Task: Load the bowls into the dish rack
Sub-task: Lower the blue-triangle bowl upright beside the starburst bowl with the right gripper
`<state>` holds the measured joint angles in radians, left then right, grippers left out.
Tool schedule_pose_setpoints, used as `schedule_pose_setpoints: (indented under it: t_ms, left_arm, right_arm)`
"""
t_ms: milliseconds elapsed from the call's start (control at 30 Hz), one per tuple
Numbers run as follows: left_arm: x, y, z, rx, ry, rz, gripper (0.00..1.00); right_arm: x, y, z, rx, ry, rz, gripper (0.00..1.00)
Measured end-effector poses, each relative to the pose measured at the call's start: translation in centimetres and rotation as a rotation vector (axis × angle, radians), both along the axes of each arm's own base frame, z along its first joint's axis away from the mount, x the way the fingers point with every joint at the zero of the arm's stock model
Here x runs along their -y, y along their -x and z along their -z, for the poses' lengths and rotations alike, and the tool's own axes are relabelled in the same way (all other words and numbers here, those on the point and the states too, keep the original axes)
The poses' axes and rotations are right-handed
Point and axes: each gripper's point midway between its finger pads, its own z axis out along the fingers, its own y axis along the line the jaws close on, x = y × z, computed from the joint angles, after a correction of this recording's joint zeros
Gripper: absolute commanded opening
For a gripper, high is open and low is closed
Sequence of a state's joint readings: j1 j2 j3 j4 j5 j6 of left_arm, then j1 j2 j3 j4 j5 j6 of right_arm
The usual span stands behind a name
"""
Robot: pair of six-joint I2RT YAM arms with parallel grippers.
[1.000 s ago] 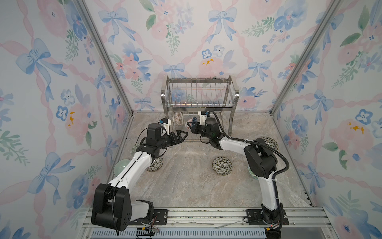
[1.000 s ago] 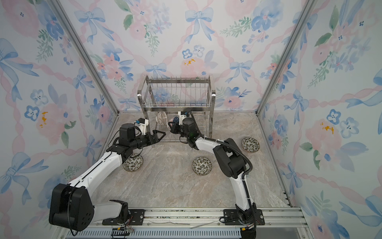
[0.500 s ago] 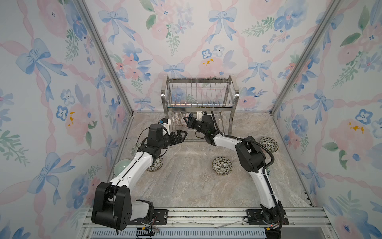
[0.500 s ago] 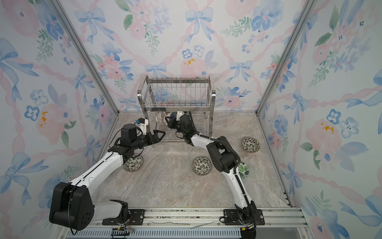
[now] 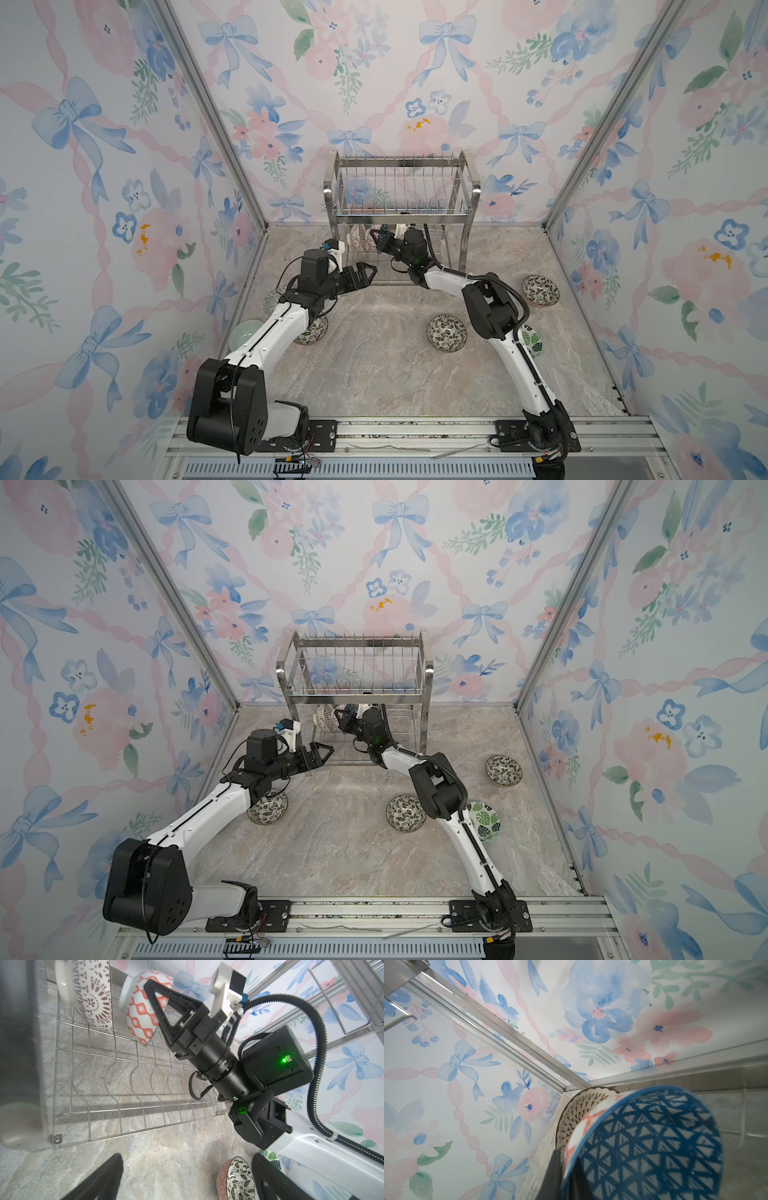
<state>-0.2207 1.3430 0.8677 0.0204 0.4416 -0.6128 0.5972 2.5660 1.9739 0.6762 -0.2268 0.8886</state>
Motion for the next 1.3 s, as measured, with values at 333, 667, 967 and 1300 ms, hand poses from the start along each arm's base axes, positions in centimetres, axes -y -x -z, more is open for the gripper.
schedule_pose_setpoints:
  t_ms: [333, 667, 967, 1300]
  left_arm:
    - [0.7, 0.2, 0.5, -0.005, -0.013, 0.020, 0.98]
    - [0.5, 0.3, 0.9, -0.006, -0.039, 0.024, 0.98]
    - [0.5, 0.3, 0.9, -0.009, -0.040, 0.024, 0.98]
    - [0.5, 0.3, 0.9, -0.005, -0.045, 0.027, 0.98]
  right_arm:
    - [-1.2, -1.2, -0.2, 0.007, -0.047, -0.018, 0.01]
    - [-1.9, -2.0, -0.3, 0.001, -0.091, -0.031, 0.02]
    - [-2.1, -2.2, -0.4, -0.001, -0.114, -0.036, 0.02]
    - [-2.2, -2.3, -0.6, -0.007, -0.128, -0.037, 0.05]
